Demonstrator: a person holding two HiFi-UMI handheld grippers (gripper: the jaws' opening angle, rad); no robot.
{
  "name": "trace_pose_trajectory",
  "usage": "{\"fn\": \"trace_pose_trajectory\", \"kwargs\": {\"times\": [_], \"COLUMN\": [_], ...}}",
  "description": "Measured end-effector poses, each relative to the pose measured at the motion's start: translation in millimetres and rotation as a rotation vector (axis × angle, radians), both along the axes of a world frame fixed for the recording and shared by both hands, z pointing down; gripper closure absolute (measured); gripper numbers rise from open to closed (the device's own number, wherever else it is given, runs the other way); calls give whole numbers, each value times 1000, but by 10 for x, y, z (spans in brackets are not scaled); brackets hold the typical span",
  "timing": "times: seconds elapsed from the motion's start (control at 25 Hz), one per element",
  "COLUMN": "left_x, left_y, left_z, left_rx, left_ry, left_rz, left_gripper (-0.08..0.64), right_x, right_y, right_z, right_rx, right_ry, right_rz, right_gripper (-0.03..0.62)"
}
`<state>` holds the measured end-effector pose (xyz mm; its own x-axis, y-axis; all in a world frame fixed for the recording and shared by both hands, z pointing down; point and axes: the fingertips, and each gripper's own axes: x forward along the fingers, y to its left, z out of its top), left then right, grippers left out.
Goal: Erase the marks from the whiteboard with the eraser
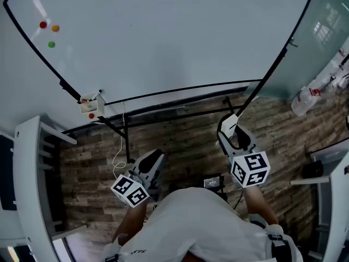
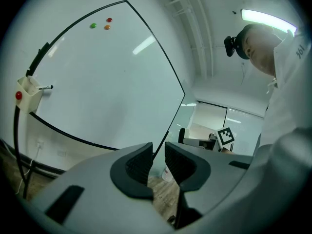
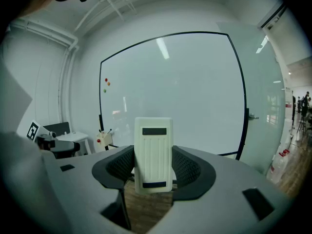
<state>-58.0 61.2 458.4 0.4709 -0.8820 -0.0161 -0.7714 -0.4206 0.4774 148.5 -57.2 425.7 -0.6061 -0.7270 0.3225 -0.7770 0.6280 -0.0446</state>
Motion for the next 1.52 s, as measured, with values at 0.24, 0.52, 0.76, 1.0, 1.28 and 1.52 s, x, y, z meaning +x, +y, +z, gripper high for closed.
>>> {"fn": "trace_pose_trajectory", "kwargs": {"times": [0.24, 0.52, 0.76, 1.0, 1.28, 1.52], "left_x": [210, 307, 383, 405, 415, 401], "left_y": [-16, -32, -15, -19, -39, -44], "left_z": [8, 15, 36, 49, 56, 61], "left_rx": [-14, -21, -25, -31, -32, -32], "left_ry": [0, 2, 1, -3, -5, -3], "left_rz": [-18, -23, -20, -16, -8, -4], "left_gripper": [477, 479, 479, 477, 479, 479], "right_x": [150, 148, 105, 144, 148, 123], "right_y": [-54, -57, 3, -11, -17, -22], "right_z": [88, 110, 136, 153, 173, 160], "right_rx": [-12, -4, 25, 20, 15, 20], "right_ry": [-4, 5, 51, 46, 46, 50], "right_rz": [-10, -49, -82, -70, -66, -64], "right_gripper": [339, 339, 339, 339, 339, 339]}}
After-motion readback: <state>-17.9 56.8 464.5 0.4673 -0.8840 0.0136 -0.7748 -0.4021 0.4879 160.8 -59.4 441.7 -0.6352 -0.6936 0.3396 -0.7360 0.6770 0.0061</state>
